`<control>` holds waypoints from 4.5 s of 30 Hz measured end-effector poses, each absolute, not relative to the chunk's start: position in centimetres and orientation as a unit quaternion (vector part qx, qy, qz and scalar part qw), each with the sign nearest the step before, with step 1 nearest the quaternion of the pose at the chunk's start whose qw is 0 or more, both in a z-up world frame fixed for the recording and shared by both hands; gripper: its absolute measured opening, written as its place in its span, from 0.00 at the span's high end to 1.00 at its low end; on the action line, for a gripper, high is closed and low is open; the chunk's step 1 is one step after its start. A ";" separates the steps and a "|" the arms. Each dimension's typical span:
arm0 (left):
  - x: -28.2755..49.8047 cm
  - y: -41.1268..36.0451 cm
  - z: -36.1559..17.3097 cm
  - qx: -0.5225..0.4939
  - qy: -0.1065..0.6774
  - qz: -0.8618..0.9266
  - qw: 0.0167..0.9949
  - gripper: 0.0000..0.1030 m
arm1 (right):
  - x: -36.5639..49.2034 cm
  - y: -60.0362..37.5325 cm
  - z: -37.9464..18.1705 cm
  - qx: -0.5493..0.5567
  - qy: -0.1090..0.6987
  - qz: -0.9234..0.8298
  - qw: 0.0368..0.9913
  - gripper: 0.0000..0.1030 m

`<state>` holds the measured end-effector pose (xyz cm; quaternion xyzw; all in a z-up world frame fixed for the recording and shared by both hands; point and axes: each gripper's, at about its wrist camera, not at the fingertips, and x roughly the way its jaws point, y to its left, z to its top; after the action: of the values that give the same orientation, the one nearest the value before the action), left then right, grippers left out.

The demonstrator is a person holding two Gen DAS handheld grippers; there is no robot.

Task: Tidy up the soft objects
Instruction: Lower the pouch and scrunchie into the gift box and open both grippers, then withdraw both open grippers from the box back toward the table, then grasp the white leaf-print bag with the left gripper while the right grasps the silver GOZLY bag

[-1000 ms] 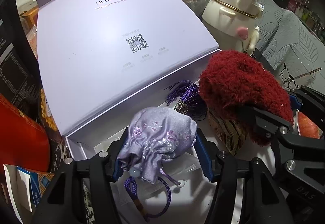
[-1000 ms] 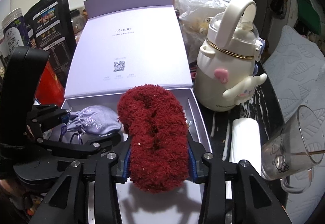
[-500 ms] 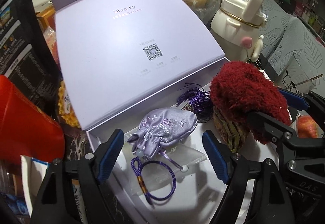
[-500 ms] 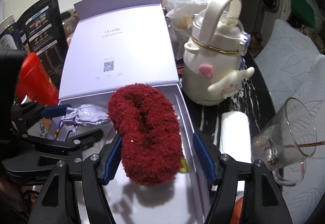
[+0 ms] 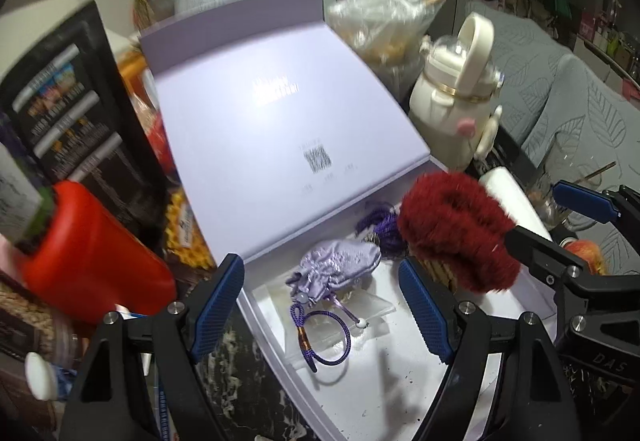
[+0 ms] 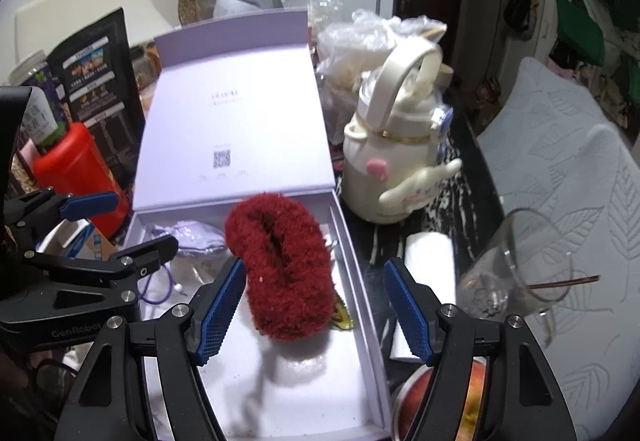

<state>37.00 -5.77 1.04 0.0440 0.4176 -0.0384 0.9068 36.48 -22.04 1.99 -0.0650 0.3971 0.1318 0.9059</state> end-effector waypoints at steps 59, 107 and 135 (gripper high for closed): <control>11.9 -6.9 16.1 0.051 0.199 -0.125 0.971 0.03 | 9.0 -23.9 18.0 -0.073 0.164 0.113 0.977 0.21; 9.1 -5.2 -1.4 0.002 0.367 -0.222 0.903 0.03 | 1.5 -24.6 1.0 0.005 0.316 0.108 0.942 0.21; 16.3 -7.7 -8.7 0.035 0.462 -0.227 0.856 0.03 | 6.6 -25.9 -3.4 0.010 0.386 0.092 0.918 0.21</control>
<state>16.31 -7.72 -8.71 0.0346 0.4623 -0.2272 0.8564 6.63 -25.87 -3.45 0.0104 0.3863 0.0917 0.9178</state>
